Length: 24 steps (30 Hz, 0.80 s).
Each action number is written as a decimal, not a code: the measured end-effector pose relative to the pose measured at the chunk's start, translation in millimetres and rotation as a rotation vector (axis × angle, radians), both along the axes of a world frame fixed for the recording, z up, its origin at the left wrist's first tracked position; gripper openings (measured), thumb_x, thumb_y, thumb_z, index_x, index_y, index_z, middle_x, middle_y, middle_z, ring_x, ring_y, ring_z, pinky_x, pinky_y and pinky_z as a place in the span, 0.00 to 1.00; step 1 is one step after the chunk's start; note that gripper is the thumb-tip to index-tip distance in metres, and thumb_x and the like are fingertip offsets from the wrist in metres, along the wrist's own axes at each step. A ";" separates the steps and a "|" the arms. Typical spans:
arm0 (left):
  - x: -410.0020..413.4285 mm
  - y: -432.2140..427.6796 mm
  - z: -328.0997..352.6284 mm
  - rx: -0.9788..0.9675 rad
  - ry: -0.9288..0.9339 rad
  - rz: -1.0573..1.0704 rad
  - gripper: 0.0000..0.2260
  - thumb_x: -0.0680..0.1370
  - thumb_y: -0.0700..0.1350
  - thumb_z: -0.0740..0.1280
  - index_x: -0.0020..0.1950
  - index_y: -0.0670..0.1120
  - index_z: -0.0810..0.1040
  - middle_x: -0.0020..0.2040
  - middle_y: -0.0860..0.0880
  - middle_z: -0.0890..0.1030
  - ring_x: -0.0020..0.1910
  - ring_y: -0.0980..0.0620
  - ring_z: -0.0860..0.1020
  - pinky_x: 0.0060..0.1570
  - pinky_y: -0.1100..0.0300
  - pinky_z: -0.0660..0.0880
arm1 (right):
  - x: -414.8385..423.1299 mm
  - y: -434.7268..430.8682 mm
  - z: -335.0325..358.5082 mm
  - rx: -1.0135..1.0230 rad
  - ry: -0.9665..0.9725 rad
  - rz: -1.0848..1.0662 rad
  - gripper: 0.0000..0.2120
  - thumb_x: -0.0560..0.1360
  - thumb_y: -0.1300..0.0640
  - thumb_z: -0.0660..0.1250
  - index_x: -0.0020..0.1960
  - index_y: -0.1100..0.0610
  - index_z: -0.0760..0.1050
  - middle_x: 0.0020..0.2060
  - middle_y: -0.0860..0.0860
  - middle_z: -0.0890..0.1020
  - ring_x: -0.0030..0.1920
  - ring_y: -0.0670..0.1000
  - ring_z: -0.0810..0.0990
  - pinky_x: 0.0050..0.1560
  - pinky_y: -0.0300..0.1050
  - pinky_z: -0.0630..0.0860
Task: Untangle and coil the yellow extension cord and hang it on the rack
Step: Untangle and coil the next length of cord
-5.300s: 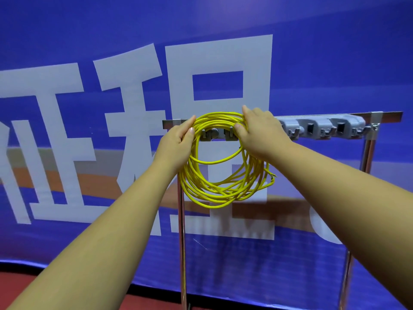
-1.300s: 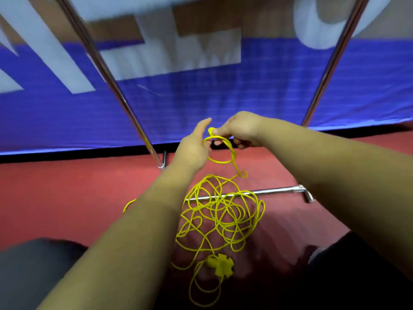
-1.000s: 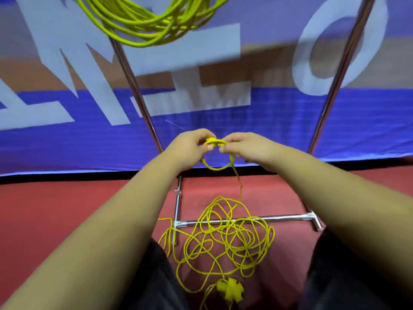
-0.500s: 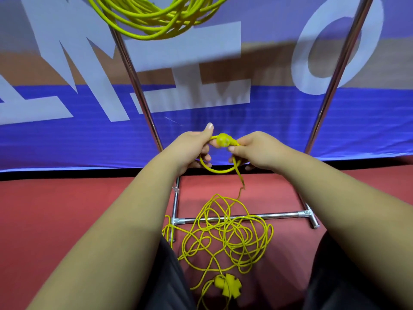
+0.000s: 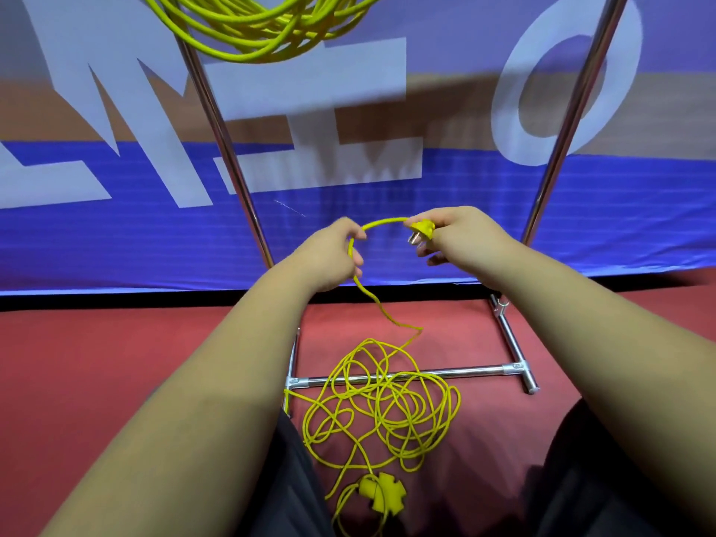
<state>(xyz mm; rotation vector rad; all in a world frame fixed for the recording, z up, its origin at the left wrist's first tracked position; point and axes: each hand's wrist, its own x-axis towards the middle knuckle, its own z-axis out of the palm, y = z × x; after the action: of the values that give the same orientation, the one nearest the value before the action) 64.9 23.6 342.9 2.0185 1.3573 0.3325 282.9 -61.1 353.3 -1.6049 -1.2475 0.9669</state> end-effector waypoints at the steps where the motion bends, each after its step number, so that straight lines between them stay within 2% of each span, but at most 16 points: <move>1: 2.0 0.7 1.2 0.055 -0.057 0.038 0.22 0.76 0.32 0.66 0.65 0.52 0.72 0.42 0.51 0.84 0.42 0.53 0.85 0.44 0.53 0.82 | 0.6 -1.7 1.2 -0.008 0.056 0.018 0.16 0.79 0.70 0.65 0.54 0.53 0.86 0.44 0.49 0.88 0.45 0.51 0.87 0.53 0.53 0.84; 3: 3.9 3.9 4.1 0.162 -0.157 0.125 0.27 0.75 0.31 0.62 0.71 0.53 0.68 0.38 0.53 0.84 0.44 0.53 0.85 0.45 0.55 0.80 | 0.6 -4.2 3.1 -0.014 0.240 0.035 0.23 0.76 0.75 0.60 0.57 0.56 0.85 0.49 0.54 0.89 0.50 0.53 0.88 0.57 0.56 0.85; 4: 2.9 6.4 4.7 0.186 -0.189 0.153 0.28 0.74 0.31 0.60 0.71 0.53 0.70 0.37 0.53 0.85 0.46 0.54 0.84 0.45 0.55 0.80 | 1.4 -5.0 3.8 -0.011 0.342 0.030 0.25 0.75 0.76 0.57 0.58 0.58 0.84 0.52 0.57 0.88 0.52 0.55 0.88 0.59 0.58 0.84; 5: 1.3 8.2 6.3 0.195 -0.215 0.162 0.28 0.73 0.29 0.58 0.67 0.53 0.75 0.38 0.53 0.85 0.47 0.53 0.83 0.45 0.56 0.79 | 2.7 -5.6 4.2 -0.008 0.427 0.021 0.25 0.74 0.76 0.55 0.59 0.59 0.83 0.54 0.59 0.87 0.53 0.57 0.88 0.59 0.60 0.83; 7: -2.0 9.4 8.3 0.190 -0.279 0.163 0.27 0.69 0.27 0.56 0.51 0.54 0.83 0.41 0.52 0.85 0.48 0.51 0.83 0.45 0.56 0.77 | 5.1 -7.1 2.5 -0.003 0.520 0.014 0.21 0.74 0.73 0.55 0.59 0.56 0.76 0.49 0.61 0.84 0.49 0.61 0.88 0.56 0.63 0.82; 8: -2.4 8.4 9.6 0.187 -0.314 0.162 0.26 0.69 0.25 0.56 0.45 0.53 0.84 0.42 0.51 0.86 0.48 0.51 0.83 0.46 0.55 0.78 | 5.1 -8.0 1.9 -0.002 0.521 0.020 0.18 0.76 0.72 0.57 0.59 0.55 0.73 0.46 0.60 0.82 0.44 0.60 0.86 0.53 0.63 0.82; 10: -1.0 6.6 11.0 0.190 -0.367 0.163 0.25 0.69 0.24 0.58 0.42 0.53 0.84 0.43 0.53 0.86 0.48 0.56 0.84 0.48 0.58 0.79 | 3.3 -9.0 -0.9 -0.022 0.424 0.021 0.15 0.78 0.68 0.62 0.61 0.54 0.70 0.40 0.58 0.77 0.35 0.55 0.78 0.49 0.60 0.82; 12: 0.9 5.2 12.1 0.197 -0.413 0.175 0.23 0.72 0.26 0.61 0.44 0.53 0.84 0.43 0.54 0.86 0.46 0.60 0.83 0.47 0.63 0.77 | 1.1 -10.9 -4.3 -0.062 0.311 0.061 0.13 0.79 0.62 0.65 0.63 0.57 0.75 0.35 0.53 0.73 0.31 0.51 0.70 0.42 0.56 0.79; 14: 1.9 4.2 14.5 0.252 -0.418 0.218 0.17 0.76 0.31 0.63 0.47 0.53 0.83 0.45 0.55 0.85 0.46 0.59 0.82 0.42 0.63 0.76 | -2.1 -16.0 -2.7 -0.094 0.242 0.186 0.13 0.80 0.53 0.67 0.59 0.61 0.81 0.31 0.50 0.66 0.30 0.50 0.62 0.36 0.49 0.71; 16: 0.8 4.2 15.5 0.339 -0.319 0.253 0.10 0.80 0.39 0.64 0.48 0.53 0.81 0.44 0.55 0.82 0.43 0.57 0.79 0.36 0.62 0.72 | -6.3 -22.1 3.3 -0.068 0.259 0.281 0.16 0.84 0.48 0.65 0.54 0.58 0.85 0.31 0.49 0.59 0.31 0.51 0.57 0.34 0.46 0.62; 18: -2.3 6.3 11.6 0.347 -0.178 0.243 0.05 0.81 0.45 0.64 0.47 0.50 0.78 0.42 0.52 0.79 0.39 0.54 0.76 0.33 0.59 0.69 | -9.2 -26.7 10.0 -0.025 0.371 0.302 0.16 0.85 0.47 0.64 0.56 0.55 0.87 0.31 0.48 0.56 0.31 0.51 0.53 0.34 0.47 0.55; 22: -9.0 20.6 -11.9 0.289 0.266 0.085 0.09 0.79 0.47 0.62 0.44 0.45 0.79 0.44 0.46 0.79 0.45 0.43 0.78 0.43 0.50 0.77 | -7.1 -33.2 19.1 0.023 0.589 0.323 0.19 0.83 0.44 0.64 0.61 0.55 0.86 0.28 0.48 0.52 0.29 0.50 0.51 0.34 0.49 0.51; 24: -14.8 24.9 -24.5 0.185 0.333 0.095 0.10 0.79 0.48 0.62 0.46 0.46 0.80 0.44 0.46 0.81 0.47 0.42 0.81 0.47 0.49 0.80 | -4.5 -36.2 22.6 0.045 0.692 0.319 0.20 0.81 0.42 0.64 0.59 0.54 0.86 0.27 0.47 0.51 0.28 0.49 0.50 0.33 0.48 0.50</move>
<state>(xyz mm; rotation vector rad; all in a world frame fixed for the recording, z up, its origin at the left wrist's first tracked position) 50.1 48.5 318.3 2.2395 1.6832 0.1726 278.4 -97.3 375.9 -0.9078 -1.0237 1.5156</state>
